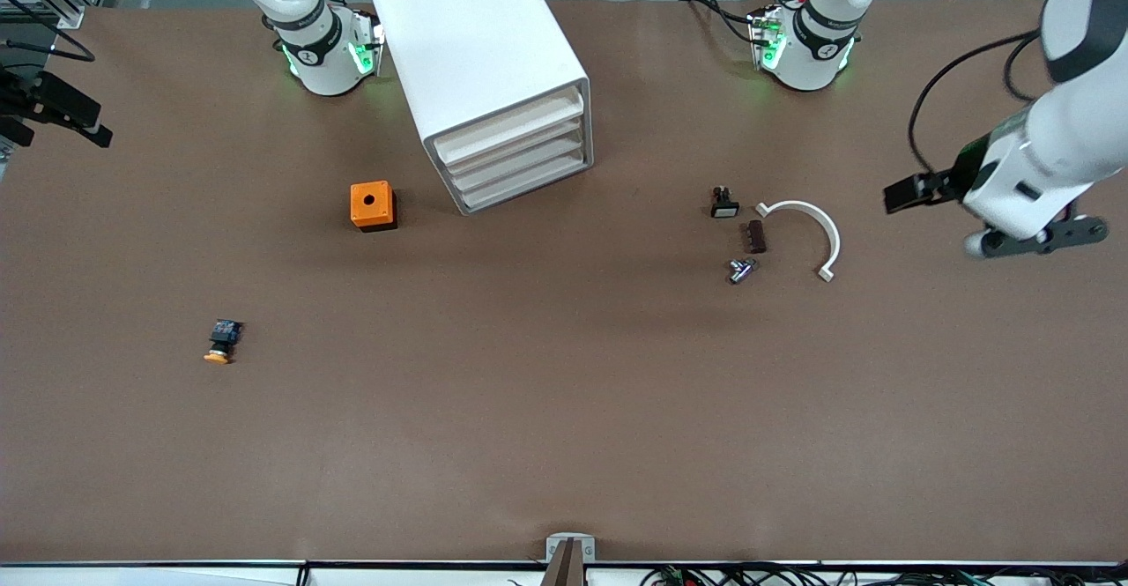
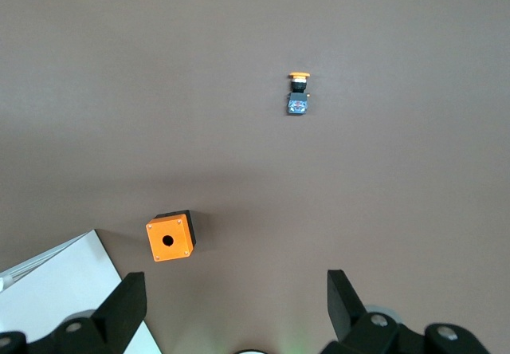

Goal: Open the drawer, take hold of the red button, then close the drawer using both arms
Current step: 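Move the left gripper toward the white cabinet's drawer handle, then grasp the drawer handle with the left gripper while the right gripper approaches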

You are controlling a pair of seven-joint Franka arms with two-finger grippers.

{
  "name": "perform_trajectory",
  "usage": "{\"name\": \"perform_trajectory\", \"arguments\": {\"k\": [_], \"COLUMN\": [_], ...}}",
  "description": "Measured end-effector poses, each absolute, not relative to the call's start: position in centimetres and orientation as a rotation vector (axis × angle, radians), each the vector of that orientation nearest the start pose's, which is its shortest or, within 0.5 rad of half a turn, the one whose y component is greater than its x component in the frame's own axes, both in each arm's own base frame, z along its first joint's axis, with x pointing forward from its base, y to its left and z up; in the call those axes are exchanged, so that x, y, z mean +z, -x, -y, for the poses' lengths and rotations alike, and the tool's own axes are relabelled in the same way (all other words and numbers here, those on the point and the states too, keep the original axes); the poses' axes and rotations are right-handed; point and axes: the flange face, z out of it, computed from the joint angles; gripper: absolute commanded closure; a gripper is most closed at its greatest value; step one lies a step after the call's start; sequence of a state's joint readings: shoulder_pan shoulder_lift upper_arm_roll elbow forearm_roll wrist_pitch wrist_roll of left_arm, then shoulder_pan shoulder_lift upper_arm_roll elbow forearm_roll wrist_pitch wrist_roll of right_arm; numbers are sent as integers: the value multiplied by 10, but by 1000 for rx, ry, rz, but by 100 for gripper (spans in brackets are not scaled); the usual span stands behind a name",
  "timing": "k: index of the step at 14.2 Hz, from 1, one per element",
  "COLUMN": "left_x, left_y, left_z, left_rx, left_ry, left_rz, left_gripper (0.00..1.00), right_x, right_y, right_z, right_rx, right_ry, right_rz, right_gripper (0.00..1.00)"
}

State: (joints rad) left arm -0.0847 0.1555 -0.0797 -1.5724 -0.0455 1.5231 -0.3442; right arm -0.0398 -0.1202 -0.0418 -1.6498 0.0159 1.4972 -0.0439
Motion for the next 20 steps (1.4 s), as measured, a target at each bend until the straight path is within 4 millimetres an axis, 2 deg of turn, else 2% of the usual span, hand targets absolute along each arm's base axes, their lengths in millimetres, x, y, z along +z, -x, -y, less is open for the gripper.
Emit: {"name": "perform_trajectory", "arguments": {"k": [3,6,8,11,13,14,16,18,20], "left_x": [474,418,389,354,328,316,295,288,287], "left_y": [-595,-608,-613,-615,-615,-611,-601,-590,-575], "left_z": [129,143,157,197,231,249,282,318,360], "left_rx": [476,641,733,861,928,953,999,1037,1090], "left_ry": [3117,3102,3067,2978,2895,2835,2671,2496,2278], "left_rz": [413,633,798,1112,1313,1383,1536,1688,1852], "left_gripper": [0,0,0,0,0,0,0,0,0], "right_x": [616,586,566,562,566,566,565,565,564], "right_y": [-532,-553,-566,-576,-577,-577,-576,-574,-573], "right_z": [35,35,40,43,39,30,1,-35,-58], "right_rx": [109,192,238,225,210,211,228,246,263], "right_ry": [3119,3118,3121,3145,3148,3149,3141,3078,3028], "right_rz": [-31,-29,-39,-52,-156,-226,-377,-560,-687], "right_gripper": [0,0,0,0,0,0,0,0,0]}}
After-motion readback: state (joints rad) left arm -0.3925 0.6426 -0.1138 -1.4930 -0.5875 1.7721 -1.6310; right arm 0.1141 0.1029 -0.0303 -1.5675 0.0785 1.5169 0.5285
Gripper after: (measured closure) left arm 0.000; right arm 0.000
